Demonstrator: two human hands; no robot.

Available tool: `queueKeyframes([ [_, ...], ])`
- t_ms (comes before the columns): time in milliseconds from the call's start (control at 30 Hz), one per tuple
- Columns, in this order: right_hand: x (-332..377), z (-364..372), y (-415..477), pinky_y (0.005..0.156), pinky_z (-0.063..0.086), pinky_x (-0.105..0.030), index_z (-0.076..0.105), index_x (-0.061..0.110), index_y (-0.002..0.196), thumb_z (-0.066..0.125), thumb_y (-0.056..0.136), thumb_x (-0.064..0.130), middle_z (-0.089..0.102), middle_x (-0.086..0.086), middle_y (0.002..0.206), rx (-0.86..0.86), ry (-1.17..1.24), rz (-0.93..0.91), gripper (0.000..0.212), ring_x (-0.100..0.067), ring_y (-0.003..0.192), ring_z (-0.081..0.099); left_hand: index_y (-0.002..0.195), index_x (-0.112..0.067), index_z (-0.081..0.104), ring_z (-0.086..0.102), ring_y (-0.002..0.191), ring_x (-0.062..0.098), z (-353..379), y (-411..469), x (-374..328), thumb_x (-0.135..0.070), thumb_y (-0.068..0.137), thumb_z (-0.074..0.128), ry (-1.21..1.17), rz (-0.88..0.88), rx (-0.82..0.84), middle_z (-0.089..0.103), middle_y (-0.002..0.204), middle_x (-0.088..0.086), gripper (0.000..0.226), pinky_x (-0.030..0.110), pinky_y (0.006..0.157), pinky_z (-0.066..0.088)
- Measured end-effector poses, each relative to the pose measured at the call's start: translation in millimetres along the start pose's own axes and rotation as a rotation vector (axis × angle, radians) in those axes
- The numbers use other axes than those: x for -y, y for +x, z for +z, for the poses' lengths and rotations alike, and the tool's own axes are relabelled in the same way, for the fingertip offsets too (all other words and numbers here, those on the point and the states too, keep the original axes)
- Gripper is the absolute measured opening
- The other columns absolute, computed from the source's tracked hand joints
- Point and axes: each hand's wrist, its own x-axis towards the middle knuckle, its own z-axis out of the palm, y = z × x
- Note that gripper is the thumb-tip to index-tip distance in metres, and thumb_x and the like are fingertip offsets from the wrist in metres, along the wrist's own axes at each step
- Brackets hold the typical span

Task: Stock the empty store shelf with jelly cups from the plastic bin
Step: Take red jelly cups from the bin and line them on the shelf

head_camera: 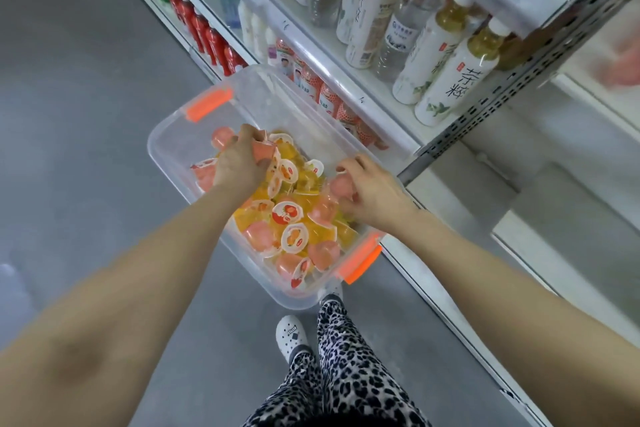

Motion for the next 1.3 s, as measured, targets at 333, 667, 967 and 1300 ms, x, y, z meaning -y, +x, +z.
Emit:
queueKeyframes([
  [333,6,-33,-53,0.074,0.035,-0.025,0.052,0.02,0.116,0.072,0.08,0.038,0.062,0.001,0.107,-0.258,0.182,0.186,0.046,-0.019,0.096,0.056,0.135,-0.013,0.039,0.06,0.102,0.03,-35,-70,-39,-0.025,0.079,0.07,-0.186,0.2,-0.037,0.059,0.119,0.013,0.065,0.033,0.078,0.047],
  [667,-23,-127,-141,0.08,0.044,-0.035,0.057,0.02,0.104,0.074,0.076,0.037,0.062,0.0,0.099,-0.47,0.136,0.262,0.037,-0.021,0.093,0.056,0.125,-0.016,0.052,0.06,0.105,0.023,-37,-109,-145,-0.025,0.076,0.073,-0.209,0.553,0.118,0.061,0.118,0.004,0.055,0.038,0.089,0.05],
  [967,-91,-235,-209,0.077,0.043,-0.033,0.057,0.018,0.102,0.073,0.08,0.041,0.062,0.001,0.096,-0.639,-0.002,0.325,0.035,-0.018,0.087,0.056,0.116,-0.022,0.056,0.06,0.096,0.016,-20,-130,-283,-0.036,0.075,0.071,-0.178,0.807,0.141,0.063,0.11,-0.004,0.045,0.032,0.08,0.049],
  [1300,-181,-292,-187,0.076,0.038,-0.03,0.056,0.021,0.105,0.066,0.08,0.034,0.062,-0.006,0.105,-0.547,0.008,0.486,0.03,-0.026,0.098,0.056,0.131,-0.023,0.048,0.052,0.111,0.015,1,-122,-386,-0.038,0.076,0.069,-0.074,0.879,0.034,0.047,0.124,-0.002,0.06,0.034,0.093,0.046],
])
